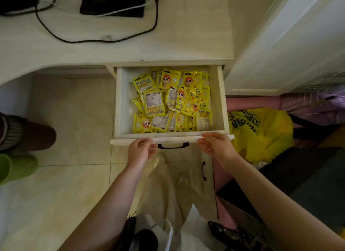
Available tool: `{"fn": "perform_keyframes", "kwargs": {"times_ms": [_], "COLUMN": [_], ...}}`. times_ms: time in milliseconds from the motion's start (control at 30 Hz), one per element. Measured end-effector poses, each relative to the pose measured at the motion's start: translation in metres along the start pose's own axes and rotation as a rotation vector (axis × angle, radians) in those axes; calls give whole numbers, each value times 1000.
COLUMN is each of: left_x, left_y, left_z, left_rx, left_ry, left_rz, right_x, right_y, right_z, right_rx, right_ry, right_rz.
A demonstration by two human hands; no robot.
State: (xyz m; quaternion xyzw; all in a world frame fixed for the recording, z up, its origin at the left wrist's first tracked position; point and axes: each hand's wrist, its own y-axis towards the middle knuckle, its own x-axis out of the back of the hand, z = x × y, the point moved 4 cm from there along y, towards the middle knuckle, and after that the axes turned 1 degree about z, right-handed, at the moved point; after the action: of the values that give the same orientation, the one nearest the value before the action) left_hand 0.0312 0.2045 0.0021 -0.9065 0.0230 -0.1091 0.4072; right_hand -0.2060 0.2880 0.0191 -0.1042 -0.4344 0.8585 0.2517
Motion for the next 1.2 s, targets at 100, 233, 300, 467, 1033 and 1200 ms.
{"fn": "perform_keyframes", "kwargs": {"times_ms": [100, 233, 300, 467, 1033, 1200], "left_x": [4, 9, 12, 15, 8, -4], "left_y": [-6, -2, 4, 26, 68, 84], "left_z": [23, 33, 30, 17, -27, -56], "left_rx": [121, 297, 339, 363, 276, 287], "left_ry": [-79, -242, -288, -355, -568, -565], "left_rz": [-19, 35, 46, 50, 42, 48], "right_x": [11, 20, 20, 11, -12, -16], "right_y": [0, 7, 12, 28, 63, 87], "right_z": [-21, -33, -29, -15, 42, 58], "right_rx": [-107, -282, -329, -346, -383, -384], "right_ry": [17, 166, 215, 346, 347, 334], "right_rz": [-1, -19, -34, -53, -133, -129]}}
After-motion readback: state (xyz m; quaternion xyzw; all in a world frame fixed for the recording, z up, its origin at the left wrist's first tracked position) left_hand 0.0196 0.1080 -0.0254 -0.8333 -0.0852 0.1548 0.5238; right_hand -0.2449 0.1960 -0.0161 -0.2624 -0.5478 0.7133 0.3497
